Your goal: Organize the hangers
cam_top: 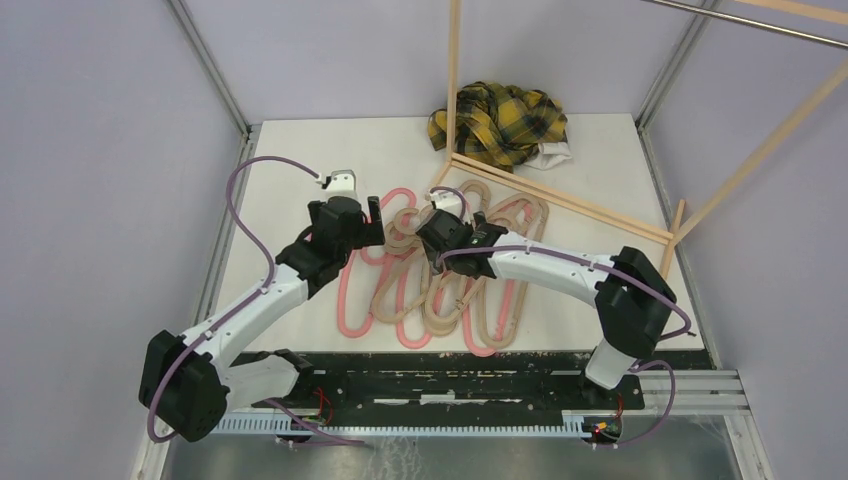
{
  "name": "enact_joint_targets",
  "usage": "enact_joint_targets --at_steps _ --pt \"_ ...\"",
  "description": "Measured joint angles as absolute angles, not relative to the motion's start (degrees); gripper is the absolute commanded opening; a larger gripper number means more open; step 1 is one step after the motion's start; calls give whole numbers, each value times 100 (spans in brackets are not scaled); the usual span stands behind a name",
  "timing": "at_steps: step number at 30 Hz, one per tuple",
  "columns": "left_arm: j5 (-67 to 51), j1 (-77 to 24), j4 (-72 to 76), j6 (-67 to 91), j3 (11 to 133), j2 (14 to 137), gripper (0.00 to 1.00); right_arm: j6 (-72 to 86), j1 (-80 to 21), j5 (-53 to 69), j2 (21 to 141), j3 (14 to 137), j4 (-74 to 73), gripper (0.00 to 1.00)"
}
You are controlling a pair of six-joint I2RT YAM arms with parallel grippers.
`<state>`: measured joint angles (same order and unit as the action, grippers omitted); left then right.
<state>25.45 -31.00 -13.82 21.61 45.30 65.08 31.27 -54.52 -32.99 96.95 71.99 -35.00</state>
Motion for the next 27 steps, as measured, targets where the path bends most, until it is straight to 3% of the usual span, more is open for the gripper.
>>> enact_joint_targets --at_steps 3,12,19,27 --pt "2545 -3100 -1391 2161 4539 6464 99 3507 -5452 -3096 9553 6855 -3210 82" --pt "2543 -3100 -1426 2161 4541 6326 99 4517 -5452 -2696 9371 6602 -2635 76" --pt "2536 -3100 -1444 2161 4541 6213 99 4971 -5463 -2655 9760 6866 -2679 59" --pt "2515 -3100 -1450 2163 4541 6121 99 5544 -5472 -2657 9913 6866 -2742 57"
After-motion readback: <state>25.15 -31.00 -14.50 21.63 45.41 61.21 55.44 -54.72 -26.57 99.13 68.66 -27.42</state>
